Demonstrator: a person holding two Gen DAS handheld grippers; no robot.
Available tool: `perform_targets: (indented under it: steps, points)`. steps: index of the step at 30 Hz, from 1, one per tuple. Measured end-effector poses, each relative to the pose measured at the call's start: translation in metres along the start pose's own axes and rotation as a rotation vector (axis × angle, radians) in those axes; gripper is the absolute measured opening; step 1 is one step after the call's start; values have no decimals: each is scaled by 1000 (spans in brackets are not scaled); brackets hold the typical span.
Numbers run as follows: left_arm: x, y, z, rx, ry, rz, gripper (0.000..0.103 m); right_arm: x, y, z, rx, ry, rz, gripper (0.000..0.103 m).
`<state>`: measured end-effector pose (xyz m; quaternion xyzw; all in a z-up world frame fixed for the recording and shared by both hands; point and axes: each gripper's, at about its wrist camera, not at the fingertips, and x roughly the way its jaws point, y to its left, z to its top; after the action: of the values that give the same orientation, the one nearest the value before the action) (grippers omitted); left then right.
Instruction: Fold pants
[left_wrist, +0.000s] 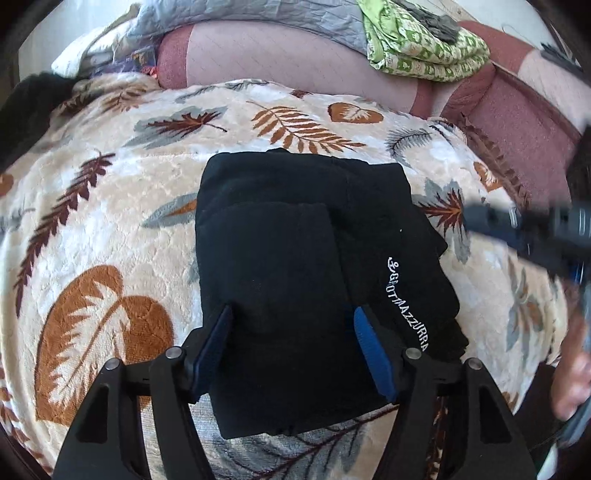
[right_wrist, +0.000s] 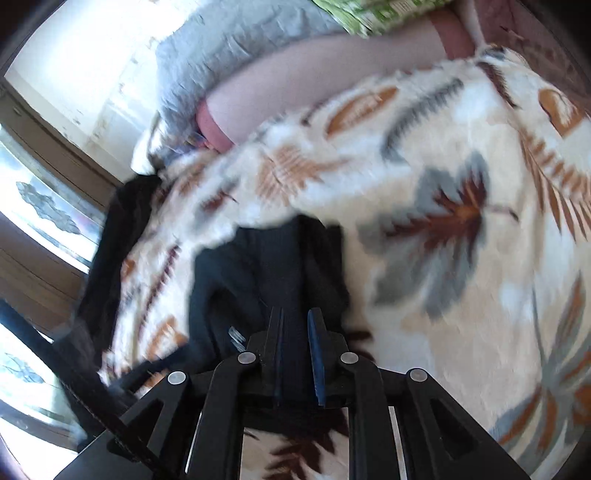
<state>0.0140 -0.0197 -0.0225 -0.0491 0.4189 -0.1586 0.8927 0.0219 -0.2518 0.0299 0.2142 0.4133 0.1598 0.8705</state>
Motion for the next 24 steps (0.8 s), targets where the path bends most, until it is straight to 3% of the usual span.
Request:
perform_targets:
  steps: [4,6,9,10,11,12,14,20,24]
  points:
    - [0,-2,0,13,-7,14,68,32,12,25,6,29,81,21]
    - [-1,0,1,7,-1,7,69,62,11,35,20,63,59,22]
    - [-9,5,3,-11,22,-15,69,90,1,40,26,82,-41,18]
    - [-14,8,3,-26,32,-27,69,87,-1,41,30,53,-55,18]
    - [-19,11,3,-43,43,-44,70,80,0,41,31,27,-83,25]
    - [-25,15,3,-64,51,-71,70,70,1,40,26,-4,-141,42]
    - [-35,23,0,-103,50,-87,70,47,1,33,19,-59,-157,52]
    - [-48,50,-9,-222,76,-39,70,-5,-4,-13,27,-133,-158,62]
    - [-59,53,-13,-216,54,31,70,-10,-3,-47,35,-121,-183,62]
